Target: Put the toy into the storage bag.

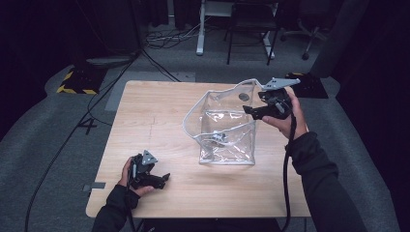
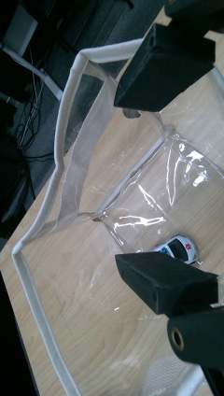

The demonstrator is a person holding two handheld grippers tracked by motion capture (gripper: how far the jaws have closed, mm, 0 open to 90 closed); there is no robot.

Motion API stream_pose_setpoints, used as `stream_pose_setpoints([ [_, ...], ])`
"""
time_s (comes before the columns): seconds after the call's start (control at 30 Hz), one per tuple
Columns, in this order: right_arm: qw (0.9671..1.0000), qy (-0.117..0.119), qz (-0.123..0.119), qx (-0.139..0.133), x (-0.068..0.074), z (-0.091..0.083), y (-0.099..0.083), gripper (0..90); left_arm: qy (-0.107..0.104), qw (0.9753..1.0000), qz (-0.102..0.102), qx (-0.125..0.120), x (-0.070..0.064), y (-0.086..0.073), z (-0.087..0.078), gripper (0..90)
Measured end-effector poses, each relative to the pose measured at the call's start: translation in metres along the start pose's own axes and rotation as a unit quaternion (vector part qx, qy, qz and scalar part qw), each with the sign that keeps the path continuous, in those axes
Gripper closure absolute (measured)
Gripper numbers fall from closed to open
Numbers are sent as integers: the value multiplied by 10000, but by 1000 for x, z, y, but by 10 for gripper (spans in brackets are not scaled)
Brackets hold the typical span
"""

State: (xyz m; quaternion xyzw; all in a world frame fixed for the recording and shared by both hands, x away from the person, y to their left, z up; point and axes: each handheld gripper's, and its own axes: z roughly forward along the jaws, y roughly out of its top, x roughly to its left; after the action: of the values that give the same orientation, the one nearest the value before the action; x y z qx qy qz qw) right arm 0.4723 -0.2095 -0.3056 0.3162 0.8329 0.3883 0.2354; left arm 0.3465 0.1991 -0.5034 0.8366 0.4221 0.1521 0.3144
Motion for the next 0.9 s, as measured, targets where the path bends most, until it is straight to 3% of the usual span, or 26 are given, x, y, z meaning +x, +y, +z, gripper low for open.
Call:
stream_pose_setpoints([
  [0.43,9996,-129,8,-269,-4,-11,-7,209,0,10000,0,0,0,0,0,7],
  [0.9,9980,-409,-12,-474,-8,-39,-14,207,-1,10000,0,0,0,0,0,7],
])
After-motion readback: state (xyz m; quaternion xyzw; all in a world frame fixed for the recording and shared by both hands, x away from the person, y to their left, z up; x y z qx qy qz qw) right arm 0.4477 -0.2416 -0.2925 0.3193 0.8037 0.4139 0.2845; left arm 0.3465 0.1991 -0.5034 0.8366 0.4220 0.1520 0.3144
